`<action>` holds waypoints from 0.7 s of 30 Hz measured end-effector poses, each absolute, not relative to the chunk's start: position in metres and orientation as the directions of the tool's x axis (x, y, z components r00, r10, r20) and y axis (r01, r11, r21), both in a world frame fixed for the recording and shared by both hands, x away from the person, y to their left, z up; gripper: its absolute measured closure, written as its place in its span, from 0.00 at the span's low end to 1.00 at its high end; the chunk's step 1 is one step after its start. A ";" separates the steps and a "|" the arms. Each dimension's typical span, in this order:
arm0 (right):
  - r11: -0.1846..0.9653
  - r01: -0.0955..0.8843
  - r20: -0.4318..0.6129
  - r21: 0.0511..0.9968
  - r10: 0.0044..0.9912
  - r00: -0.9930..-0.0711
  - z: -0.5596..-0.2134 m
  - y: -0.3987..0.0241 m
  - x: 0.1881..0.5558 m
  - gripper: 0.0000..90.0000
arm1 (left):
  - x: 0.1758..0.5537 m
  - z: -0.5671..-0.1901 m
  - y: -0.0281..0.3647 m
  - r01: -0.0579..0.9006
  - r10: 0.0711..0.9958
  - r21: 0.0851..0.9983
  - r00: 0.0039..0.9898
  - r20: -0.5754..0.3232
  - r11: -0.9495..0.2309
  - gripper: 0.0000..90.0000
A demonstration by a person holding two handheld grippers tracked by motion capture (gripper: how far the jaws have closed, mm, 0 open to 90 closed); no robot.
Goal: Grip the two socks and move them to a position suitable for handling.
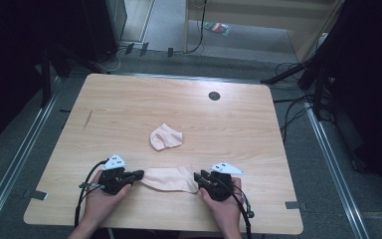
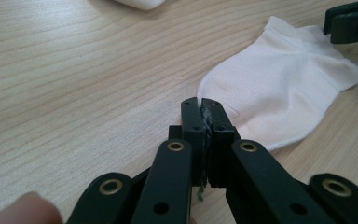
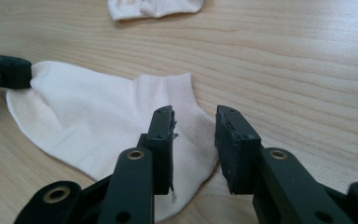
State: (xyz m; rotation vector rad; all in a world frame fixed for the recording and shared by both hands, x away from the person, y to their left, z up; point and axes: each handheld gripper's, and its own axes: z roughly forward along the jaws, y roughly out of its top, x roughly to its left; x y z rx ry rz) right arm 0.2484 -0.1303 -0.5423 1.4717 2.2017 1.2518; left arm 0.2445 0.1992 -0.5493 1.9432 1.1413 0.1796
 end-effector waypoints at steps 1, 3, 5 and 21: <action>0.140 0.657 0.266 0.741 0.837 -0.478 -0.542 -0.130 0.248 0.77 | 0.245 -0.549 0.199 0.649 0.771 0.729 0.573 -0.278 -0.219 1.00; 0.162 0.648 0.245 0.744 0.837 -0.490 -0.543 -0.128 0.247 0.81 | 0.245 -0.550 0.199 0.649 0.773 0.728 0.572 -0.276 -0.220 1.00; 0.177 0.653 0.236 0.736 0.837 -0.493 -0.544 -0.127 0.246 0.93 | 0.244 -0.550 0.199 0.646 0.770 0.729 0.577 -0.273 -0.227 1.00; 0.130 0.628 0.268 0.767 0.825 -0.498 -0.533 -0.132 0.242 0.85 | 0.243 -0.547 0.210 0.602 0.762 0.787 0.572 -0.303 -0.138 0.69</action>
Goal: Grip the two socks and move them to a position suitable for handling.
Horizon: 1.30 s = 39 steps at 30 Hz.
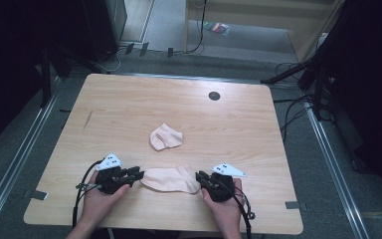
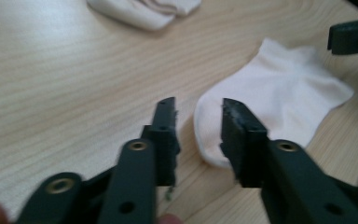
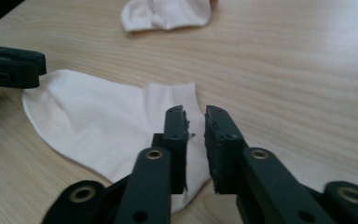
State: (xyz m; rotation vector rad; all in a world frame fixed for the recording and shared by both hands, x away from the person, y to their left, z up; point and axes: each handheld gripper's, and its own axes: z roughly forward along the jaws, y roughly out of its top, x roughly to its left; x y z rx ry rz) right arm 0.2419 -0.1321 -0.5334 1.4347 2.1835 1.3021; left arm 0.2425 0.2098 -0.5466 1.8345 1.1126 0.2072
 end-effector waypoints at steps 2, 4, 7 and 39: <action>0.131 0.594 0.251 0.794 0.819 -0.516 -0.529 -0.131 0.242 0.76 | 0.242 -0.545 0.211 0.587 0.762 0.801 0.570 -0.309 -0.114 0.56; 0.132 0.578 0.243 0.805 0.816 -0.525 -0.526 -0.130 0.242 0.74 | 0.242 -0.542 0.215 0.558 0.770 0.825 0.565 -0.296 -0.091 0.53; 0.160 0.528 0.211 0.834 0.793 -0.572 -0.517 -0.123 0.245 0.64 | 0.248 -0.543 0.229 0.528 0.804 0.848 0.523 -0.282 -0.046 0.37; 0.482 0.472 0.018 0.738 0.686 -0.728 -0.528 -0.018 0.356 0.79 | 0.260 -0.552 0.256 0.534 0.911 0.845 0.334 -0.243 0.029 0.17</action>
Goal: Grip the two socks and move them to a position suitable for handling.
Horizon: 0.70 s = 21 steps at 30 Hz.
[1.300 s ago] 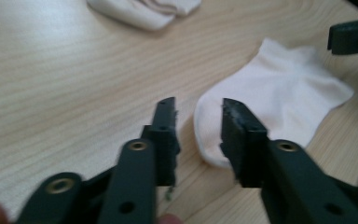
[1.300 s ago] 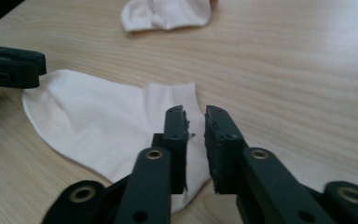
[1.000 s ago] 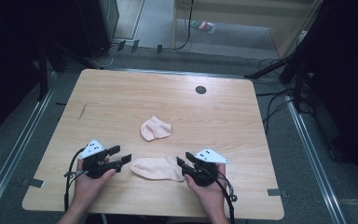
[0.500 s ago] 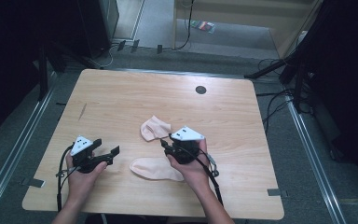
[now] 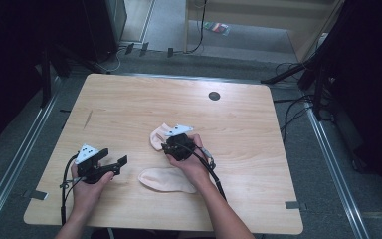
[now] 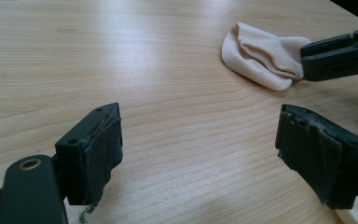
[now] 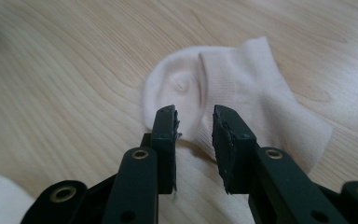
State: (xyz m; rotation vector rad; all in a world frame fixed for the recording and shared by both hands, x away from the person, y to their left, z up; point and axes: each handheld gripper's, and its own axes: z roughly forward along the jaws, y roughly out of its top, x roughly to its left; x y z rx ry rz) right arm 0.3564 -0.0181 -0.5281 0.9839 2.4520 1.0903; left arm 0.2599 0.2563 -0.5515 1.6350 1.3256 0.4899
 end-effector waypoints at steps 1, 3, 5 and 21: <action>0.502 0.473 -0.010 0.724 0.693 -0.721 -0.530 -0.016 0.358 0.81 | 0.260 -0.552 0.256 0.537 0.909 0.843 0.336 -0.247 0.031 0.17; 0.512 0.484 -0.018 0.710 0.700 -0.714 -0.533 -0.015 0.360 0.88 | 0.261 -0.552 0.256 0.544 0.908 0.839 0.337 -0.249 0.028 0.17; 0.508 0.501 0.001 0.700 0.702 -0.713 -0.535 -0.015 0.361 0.96 | 0.261 -0.552 0.256 0.545 0.908 0.838 0.337 -0.249 0.028 0.17; 0.108 0.631 0.336 0.769 0.770 -0.542 -0.498 -0.061 0.379 0.99 | 0.261 -0.552 0.256 0.548 0.910 0.836 0.333 -0.249 0.028 0.18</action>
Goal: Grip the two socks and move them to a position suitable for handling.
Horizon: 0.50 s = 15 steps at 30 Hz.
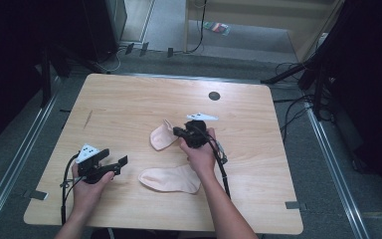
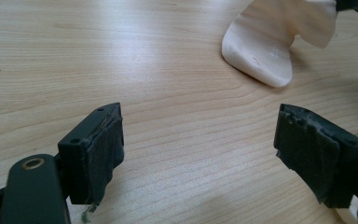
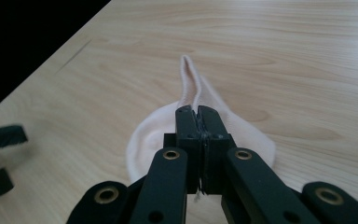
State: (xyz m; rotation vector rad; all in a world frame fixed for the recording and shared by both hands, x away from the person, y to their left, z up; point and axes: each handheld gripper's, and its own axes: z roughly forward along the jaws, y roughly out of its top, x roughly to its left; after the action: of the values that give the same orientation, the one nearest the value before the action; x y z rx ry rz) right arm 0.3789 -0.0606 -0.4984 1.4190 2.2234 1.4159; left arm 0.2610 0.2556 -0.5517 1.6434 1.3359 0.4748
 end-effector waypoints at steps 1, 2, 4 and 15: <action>0.084 0.641 0.350 0.763 0.780 -0.518 -0.499 -0.066 0.382 0.99 | 0.261 -0.552 0.256 0.548 0.910 0.836 0.332 -0.249 0.028 0.18; 0.084 0.641 0.350 0.763 0.780 -0.518 -0.499 -0.066 0.382 0.99 | 0.261 -0.552 0.256 0.548 0.910 0.836 0.332 -0.249 0.029 0.18; 0.020 0.658 0.385 0.753 0.797 -0.465 -0.501 -0.080 0.391 0.99 | 0.261 -0.552 0.256 0.548 0.910 0.836 0.332 -0.249 0.028 0.18; -0.005 0.619 0.222 0.785 0.936 -0.273 -0.515 -0.110 0.415 0.69 | 0.261 -0.552 0.256 0.548 0.910 0.836 0.332 -0.249 0.029 0.18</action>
State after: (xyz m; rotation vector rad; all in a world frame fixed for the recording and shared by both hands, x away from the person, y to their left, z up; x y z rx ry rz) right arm 0.4152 -0.1103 -0.5149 1.6096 1.9097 1.1758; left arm 0.2611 0.2557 -0.5518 1.6427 1.3363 0.4748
